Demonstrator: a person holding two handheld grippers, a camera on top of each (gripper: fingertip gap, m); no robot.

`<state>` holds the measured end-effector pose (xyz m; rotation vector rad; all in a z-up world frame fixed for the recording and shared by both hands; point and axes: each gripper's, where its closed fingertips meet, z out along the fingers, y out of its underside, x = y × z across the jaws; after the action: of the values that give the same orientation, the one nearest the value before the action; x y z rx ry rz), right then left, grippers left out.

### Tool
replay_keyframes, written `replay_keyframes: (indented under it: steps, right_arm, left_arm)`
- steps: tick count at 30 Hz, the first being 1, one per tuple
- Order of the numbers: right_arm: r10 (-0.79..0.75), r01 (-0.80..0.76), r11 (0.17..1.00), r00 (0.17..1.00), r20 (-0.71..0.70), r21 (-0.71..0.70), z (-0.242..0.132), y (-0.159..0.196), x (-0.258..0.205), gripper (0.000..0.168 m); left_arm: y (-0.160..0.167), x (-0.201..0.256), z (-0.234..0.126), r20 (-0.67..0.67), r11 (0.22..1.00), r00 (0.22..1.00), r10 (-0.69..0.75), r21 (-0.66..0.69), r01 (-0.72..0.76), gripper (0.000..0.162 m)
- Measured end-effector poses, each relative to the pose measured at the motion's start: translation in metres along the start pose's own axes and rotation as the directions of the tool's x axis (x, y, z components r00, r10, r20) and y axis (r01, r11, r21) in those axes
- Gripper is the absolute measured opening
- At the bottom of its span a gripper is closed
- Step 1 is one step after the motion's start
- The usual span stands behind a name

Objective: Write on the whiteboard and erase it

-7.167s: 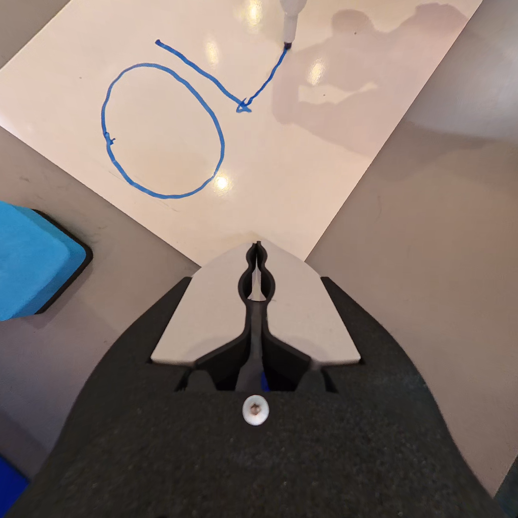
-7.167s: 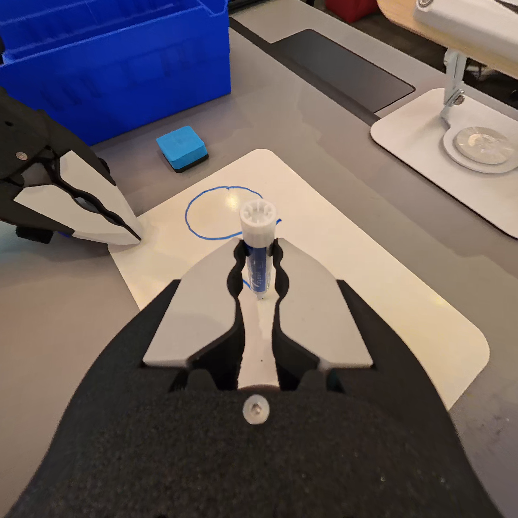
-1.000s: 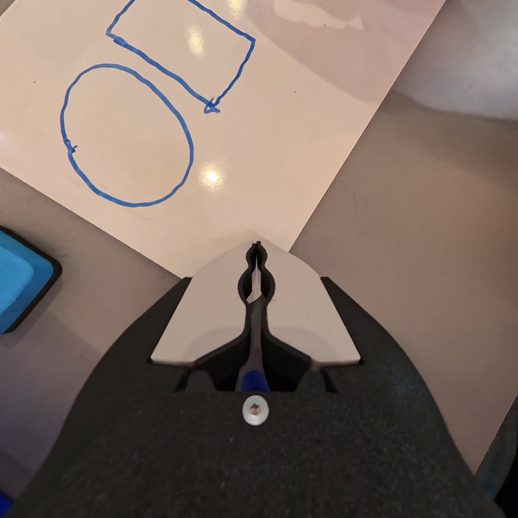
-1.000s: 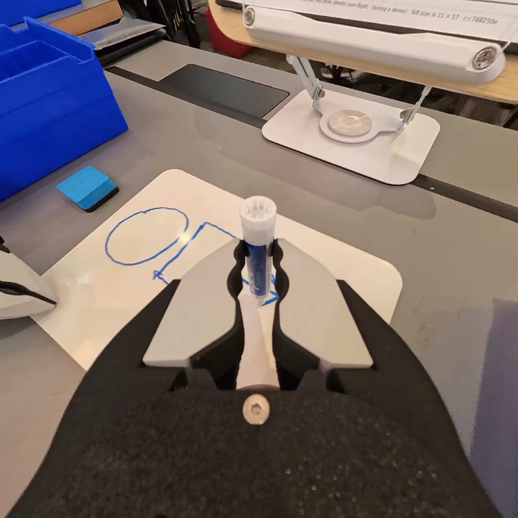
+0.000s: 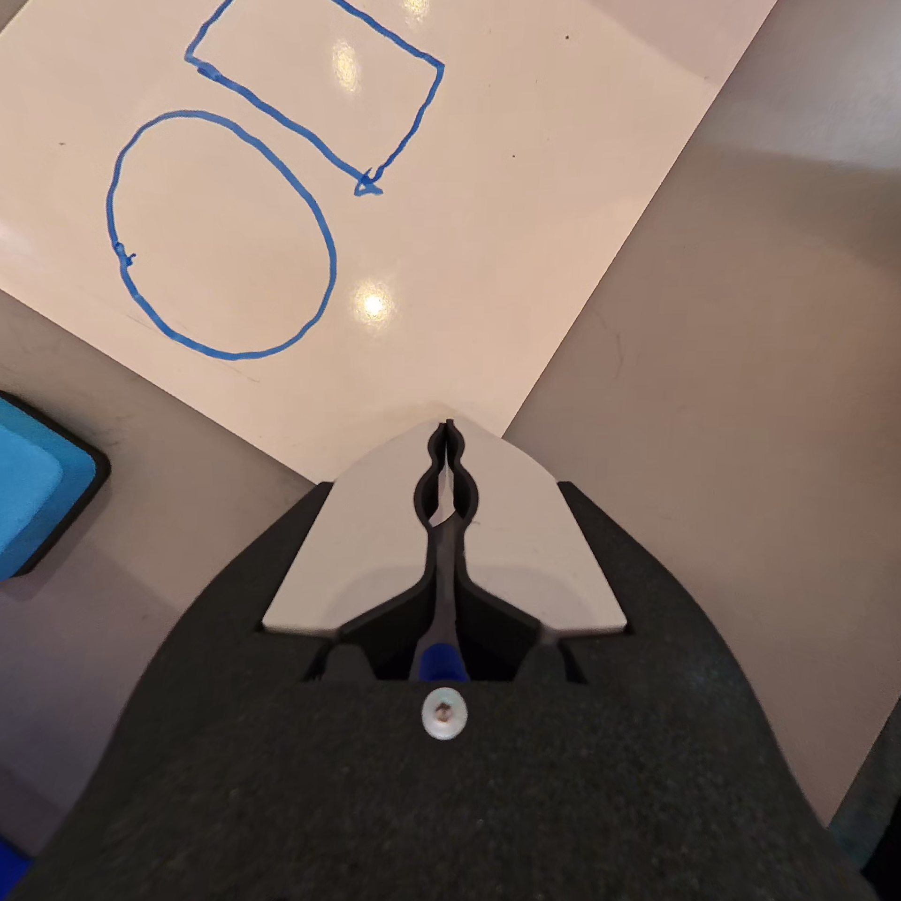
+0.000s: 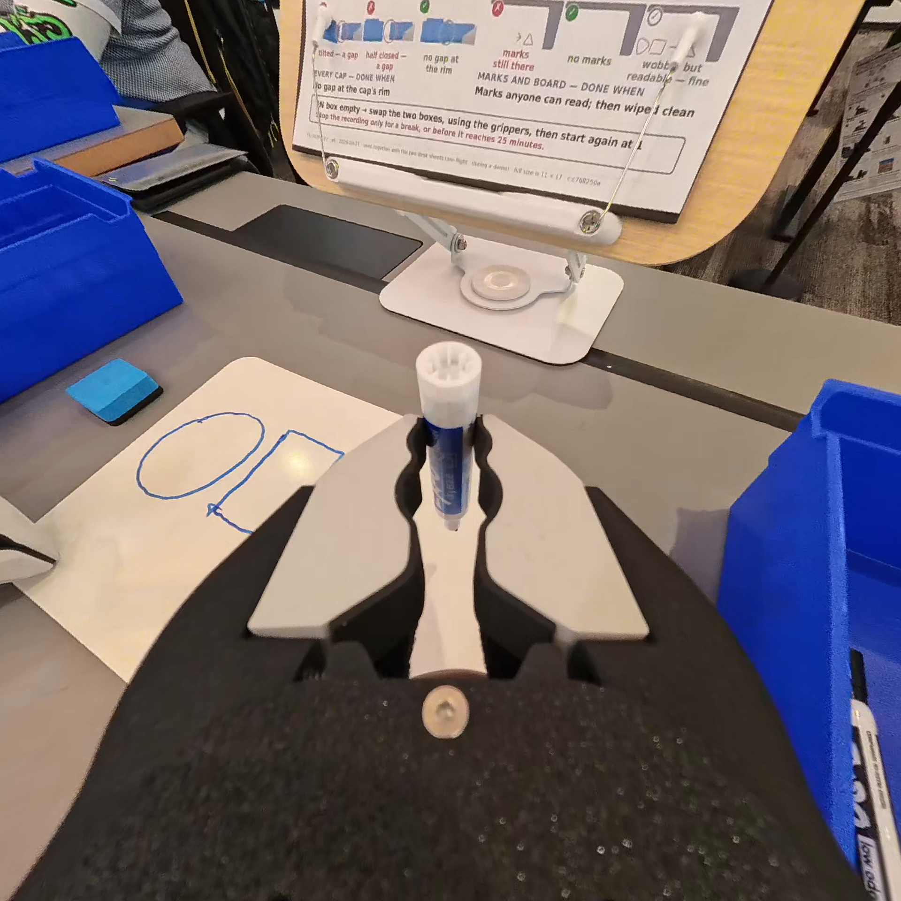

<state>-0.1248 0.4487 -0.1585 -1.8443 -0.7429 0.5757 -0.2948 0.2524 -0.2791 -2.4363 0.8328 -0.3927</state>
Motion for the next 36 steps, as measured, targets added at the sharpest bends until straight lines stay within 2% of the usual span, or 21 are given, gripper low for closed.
replay_keyframes:
  steps: [11, 17, 23, 36]
  right_arm:
    - [-0.006, 0.006, 1.000, 1.000, 0.013, -0.011, 0.006, 0.003, -0.003, 0.019]
    - [-0.035, 0.036, 0.998, 0.999, 0.022, -0.056, 0.035, 0.023, 0.015, 0.019]
    - [-0.036, 0.038, 0.998, 0.999, 0.034, -0.047, 0.052, 0.023, 0.021, 0.019]
    - [-0.031, 0.034, 0.997, 0.998, 0.046, -0.063, 0.043, 0.030, 0.012, 0.019]
  left_arm:
    - [0.000, 0.000, 0.000, -0.005, 1.000, 1.000, -0.005, 0.002, 0.005, 0.000]
    - [0.000, 0.000, 0.000, 0.000, 1.000, 1.000, 0.001, -0.002, -0.001, 0.000]
    - [0.000, 0.000, 0.000, -0.008, 1.000, 1.000, -0.005, 0.001, 0.005, 0.000]
    - [0.000, 0.000, 0.000, -0.025, 1.000, 1.000, -0.015, 0.015, 0.015, 0.000]
